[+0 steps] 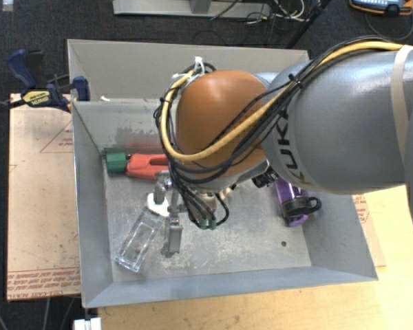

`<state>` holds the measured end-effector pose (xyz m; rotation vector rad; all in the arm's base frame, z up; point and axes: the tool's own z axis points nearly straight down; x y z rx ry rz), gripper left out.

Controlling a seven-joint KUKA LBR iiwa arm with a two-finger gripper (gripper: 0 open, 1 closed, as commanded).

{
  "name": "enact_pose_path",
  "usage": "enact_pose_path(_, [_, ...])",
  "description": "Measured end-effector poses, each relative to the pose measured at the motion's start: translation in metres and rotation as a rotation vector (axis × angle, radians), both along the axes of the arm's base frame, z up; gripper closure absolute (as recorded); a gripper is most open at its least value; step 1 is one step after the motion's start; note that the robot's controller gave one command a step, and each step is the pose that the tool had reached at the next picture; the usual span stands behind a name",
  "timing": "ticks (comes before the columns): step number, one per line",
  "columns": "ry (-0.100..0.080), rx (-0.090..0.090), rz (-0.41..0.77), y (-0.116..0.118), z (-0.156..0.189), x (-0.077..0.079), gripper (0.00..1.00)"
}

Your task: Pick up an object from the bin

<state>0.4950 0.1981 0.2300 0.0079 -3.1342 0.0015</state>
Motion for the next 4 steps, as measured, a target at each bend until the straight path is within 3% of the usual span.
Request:
enact_pose_path(1, [-0.007,0.002,-0.004,-0.001,0.004,0.001,0.00])
enact_pose_path(2, [-0.014,0.005,0.086,-0.004,-0.018,0.006,0.00])
enact_pose_path(3, [-0.011,0.004,0.326,-0.006,-0.080,-0.004,0.00])
enact_pose_path(4, [-0.015,0.005,0.453,0.020,-0.120,0.019,0.00])
